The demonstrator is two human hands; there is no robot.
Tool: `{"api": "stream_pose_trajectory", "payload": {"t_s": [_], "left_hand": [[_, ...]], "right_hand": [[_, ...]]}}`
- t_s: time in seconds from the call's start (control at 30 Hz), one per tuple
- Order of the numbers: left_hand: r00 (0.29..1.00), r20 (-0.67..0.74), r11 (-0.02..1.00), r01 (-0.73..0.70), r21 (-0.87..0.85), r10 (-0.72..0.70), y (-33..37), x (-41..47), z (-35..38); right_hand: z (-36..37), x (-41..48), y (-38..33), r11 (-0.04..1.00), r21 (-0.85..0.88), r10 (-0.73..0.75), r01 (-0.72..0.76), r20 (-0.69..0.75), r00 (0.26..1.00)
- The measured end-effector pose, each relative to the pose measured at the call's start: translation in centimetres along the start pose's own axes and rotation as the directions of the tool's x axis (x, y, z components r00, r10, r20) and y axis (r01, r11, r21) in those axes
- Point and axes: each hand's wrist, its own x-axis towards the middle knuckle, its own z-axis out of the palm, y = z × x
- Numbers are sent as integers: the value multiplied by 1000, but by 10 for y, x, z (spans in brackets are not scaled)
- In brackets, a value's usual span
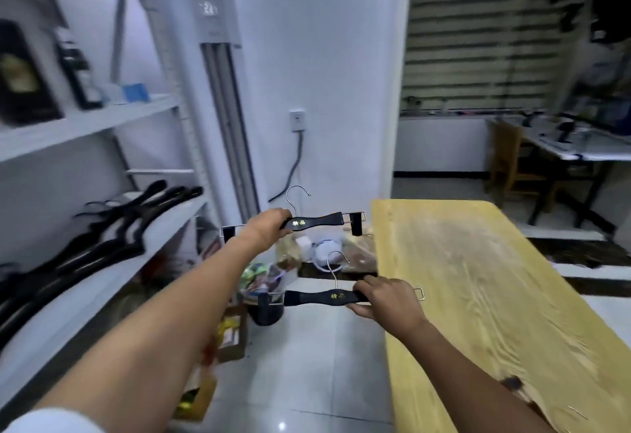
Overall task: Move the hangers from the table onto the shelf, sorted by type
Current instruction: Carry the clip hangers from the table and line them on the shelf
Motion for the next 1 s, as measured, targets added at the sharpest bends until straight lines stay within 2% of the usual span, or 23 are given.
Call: {"api": "stream_pose_trajectory", "payload": {"t_s": [0.17, 0.3, 0.43, 0.6, 0.7, 0.87, 1.0], "left_hand": [[979, 2, 979, 203, 1, -203, -79, -89, -26], [929, -24, 929, 370, 4, -370, -140, -178, -46], [864, -64, 865, 501, 30, -499, -175, -266, -70], [751, -126, 753, 657, 38, -648, -216, -387, -94], [714, -165, 719, 694, 39, -680, -225, -447, -109], [640, -137, 644, 765, 18, -756, -243, -574, -129], [536, -106, 541, 841, -24, -838, -246, -663, -135]], "right_hand": [[4, 49, -89, 965, 123, -217, 233, -135, 967], [10, 80, -174, 880, 228, -381, 416, -182, 906], [-6, 97, -256, 800, 221, -504, 558, -256, 825], [-35, 102, -360, 680, 280, -580, 677, -359, 731], [-47, 96, -410, 613, 310, -589, 727, -435, 682], [-91, 65, -510, 485, 360, -612, 797, -512, 603], [-125, 37, -573, 420, 367, -614, 830, -559, 558]]}}
